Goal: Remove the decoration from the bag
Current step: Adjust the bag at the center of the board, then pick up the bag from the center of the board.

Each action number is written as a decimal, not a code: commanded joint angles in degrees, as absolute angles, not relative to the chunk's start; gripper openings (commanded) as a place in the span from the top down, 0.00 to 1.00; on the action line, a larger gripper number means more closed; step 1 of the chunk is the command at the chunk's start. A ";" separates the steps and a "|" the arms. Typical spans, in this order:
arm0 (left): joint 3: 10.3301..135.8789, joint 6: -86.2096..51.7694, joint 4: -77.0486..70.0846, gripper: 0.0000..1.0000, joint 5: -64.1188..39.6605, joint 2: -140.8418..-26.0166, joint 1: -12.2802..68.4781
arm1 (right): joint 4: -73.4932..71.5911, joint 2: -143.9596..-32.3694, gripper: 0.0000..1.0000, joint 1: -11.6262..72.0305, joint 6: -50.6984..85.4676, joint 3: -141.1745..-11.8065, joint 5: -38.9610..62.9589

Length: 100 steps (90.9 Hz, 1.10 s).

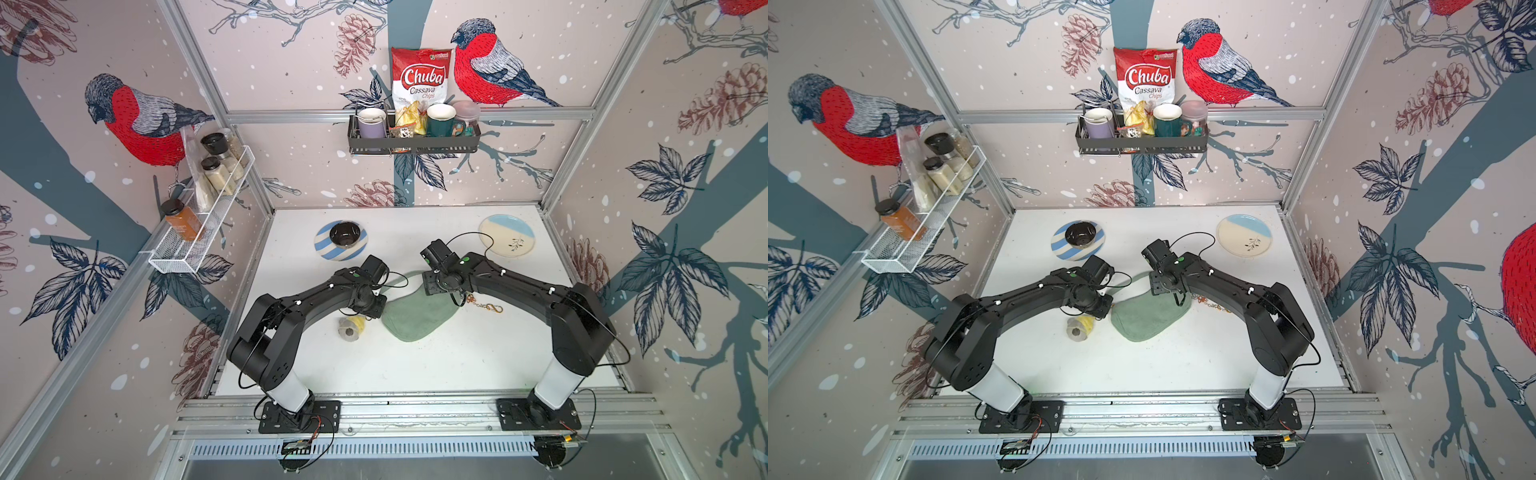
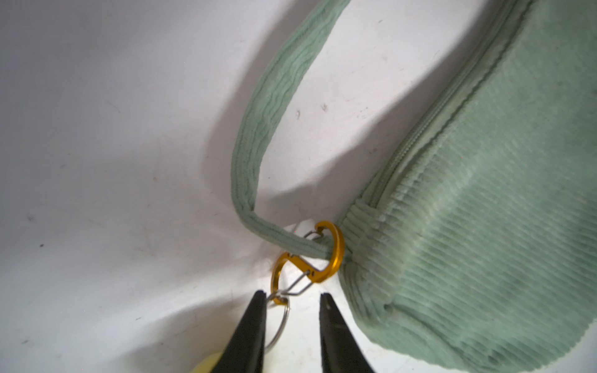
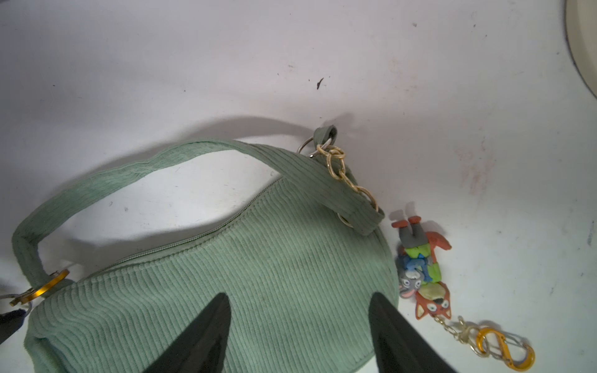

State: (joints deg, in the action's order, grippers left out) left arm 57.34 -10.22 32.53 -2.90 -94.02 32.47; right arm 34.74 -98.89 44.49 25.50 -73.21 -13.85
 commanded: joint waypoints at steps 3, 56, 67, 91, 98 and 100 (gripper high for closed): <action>58.63 -8.67 33.72 0.74 -2.91 -95.98 32.43 | 34.21 -98.04 0.31 44.71 26.02 -72.97 -13.93; 58.67 -21.30 24.49 1.00 -27.82 -90.23 29.30 | 28.36 -93.61 0.35 44.87 27.23 -67.77 -4.36; 54.77 -33.77 12.33 1.00 -38.05 -88.56 28.94 | 11.99 -86.34 0.48 44.45 27.69 -56.85 8.69; 48.13 -55.25 -12.64 1.00 -47.36 -87.53 26.04 | -20.59 -75.65 0.73 47.65 28.61 -38.26 19.86; 46.43 -59.40 -19.06 1.00 -48.64 -87.83 26.02 | -23.23 -76.72 0.68 49.01 28.03 -36.60 19.22; 45.71 -60.64 -21.22 1.00 -48.90 -87.99 25.95 | -24.46 -77.06 0.67 49.10 28.32 -35.89 18.93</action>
State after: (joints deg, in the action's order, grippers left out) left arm 47.77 -50.70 -4.75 -43.59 -87.85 26.26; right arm -11.25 -76.25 48.03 28.62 -38.15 16.12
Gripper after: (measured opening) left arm 0.050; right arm 0.309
